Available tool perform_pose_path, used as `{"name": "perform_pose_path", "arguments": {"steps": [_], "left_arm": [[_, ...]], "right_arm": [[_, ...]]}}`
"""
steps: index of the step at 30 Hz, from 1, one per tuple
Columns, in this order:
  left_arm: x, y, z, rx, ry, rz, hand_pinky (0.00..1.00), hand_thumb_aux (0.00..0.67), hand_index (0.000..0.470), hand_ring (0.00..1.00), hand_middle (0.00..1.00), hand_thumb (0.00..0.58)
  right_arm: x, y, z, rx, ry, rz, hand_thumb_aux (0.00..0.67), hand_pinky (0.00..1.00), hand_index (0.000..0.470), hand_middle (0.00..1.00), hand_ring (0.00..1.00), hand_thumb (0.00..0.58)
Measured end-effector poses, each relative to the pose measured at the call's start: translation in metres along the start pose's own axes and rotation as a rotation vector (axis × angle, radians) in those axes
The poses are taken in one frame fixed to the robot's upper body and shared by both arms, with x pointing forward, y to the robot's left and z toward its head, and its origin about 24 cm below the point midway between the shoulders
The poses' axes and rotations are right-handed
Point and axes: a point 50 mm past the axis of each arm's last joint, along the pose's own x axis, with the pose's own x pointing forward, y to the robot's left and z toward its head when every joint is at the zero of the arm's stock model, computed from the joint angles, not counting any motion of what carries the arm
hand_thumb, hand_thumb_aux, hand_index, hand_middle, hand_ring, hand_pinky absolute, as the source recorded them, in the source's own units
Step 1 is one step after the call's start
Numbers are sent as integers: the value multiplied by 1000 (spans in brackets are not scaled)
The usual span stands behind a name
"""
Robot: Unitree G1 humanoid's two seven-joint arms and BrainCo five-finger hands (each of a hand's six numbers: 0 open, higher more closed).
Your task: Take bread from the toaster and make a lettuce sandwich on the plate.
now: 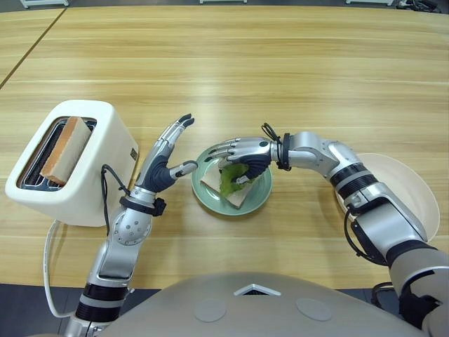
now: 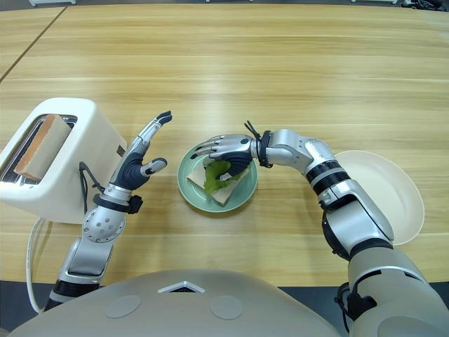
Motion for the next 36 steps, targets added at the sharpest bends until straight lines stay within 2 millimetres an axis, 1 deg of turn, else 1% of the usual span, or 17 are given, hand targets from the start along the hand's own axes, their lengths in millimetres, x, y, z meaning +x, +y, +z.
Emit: {"name": "perform_pose_path", "arguments": {"steps": [3, 7, 11, 13, 14, 16, 17, 18, 20, 21, 22, 25, 27, 31, 33, 35, 36], "left_arm": [[0, 0, 1, 0, -1, -5, 0, 0, 0, 0, 0, 0], [-1, 5, 10, -3, -30, 8, 0, 0, 0, 0, 0, 0], [1, 22, 34, 52, -126, 44, 0, 0, 0, 0, 0, 0], [1, 33, 43, 150, -161, 66, 0, 0, 0, 0, 0, 0], [2, 47, 51, 275, -186, 95, 0, 0, 0, 0, 0, 0], [0, 69, 62, 452, -199, 159, 0, 0, 0, 0, 0, 0], [-2, 84, 64, 618, -170, 201, 0, 0, 0, 0, 0, 0], [-5, 98, 64, 771, -124, 230, 0, 0, 0, 0, 0, 0], [-14, 122, 58, 1013, -4, 266, 0, 0, 0, 0, 0, 0], [-21, 134, 54, 1089, 76, 276, 0, 0, 0, 0, 0, 0], [-28, 140, 48, 1112, 143, 269, 0, 0, 0, 0, 0, 0], [-46, 151, 33, 1141, 303, 225, 0, 0, 0, 0, 0, 0], [-55, 154, 25, 1136, 382, 201, 0, 0, 0, 0, 0, 0], [-77, 151, -1, 1050, 564, 116, 0, 0, 0, 0, 0, 0], [-83, 146, -10, 977, 605, 91, 0, 3, 2, 0, 0, 5], [-86, 141, -14, 914, 616, 79, 0, 63, 44, 0, 0, 104], [-85, 140, -15, 900, 614, 81, 0, 81, 57, 0, 0, 132]], "right_arm": [[-1, -2, -1, -10, 7, -32, 0, 0, 0, 0, 0, 0], [-9, -11, -4, -33, 28, -82, 0, 0, 0, 0, 0, 0], [-22, -29, -8, -49, 63, -203, 0, 0, 0, 0, 0, 0], [-30, -36, -10, -55, 84, -249, 0, 0, 0, 0, 0, 0], [-37, -41, -11, -54, 103, -299, 0, 0, 0, 0, 0, 0], [-47, -43, -11, -43, 122, -353, 0, 0, 0, 0, 0, 0], [-51, -41, -10, -38, 127, -372, 0, 0, 0, 0, 0, 0], [-54, -38, -8, -24, 129, -384, 0, 0, 0, 0, 0, 0], [-59, -33, -4, -1, 138, -412, 0, 0, 0, 0, 0, 0], [-62, -30, -1, 18, 139, -428, 0, 0, 0, 0, 0, 0], [-63, -27, 1, 28, 140, -429, 0, 0, 0, 0, 0, 0], [-63, -19, 6, 61, 139, -420, 0, 0, 0, 0, 0, 0], [-63, -16, 7, 71, 141, -410, 0, 0, 0, 0, 0, 0], [-63, -14, 9, 86, 144, -410, 0, 0, 0, 0, 0, 0], [-64, -12, 9, 91, 149, -409, 0, 0, 0, 0, 0, 0], [-66, -9, 10, 98, 159, -404, 0, 0, 0, 0, 0, 0], [-67, -8, 10, 100, 162, -402, 0, 0, 0, 0, 0, 0]]}}
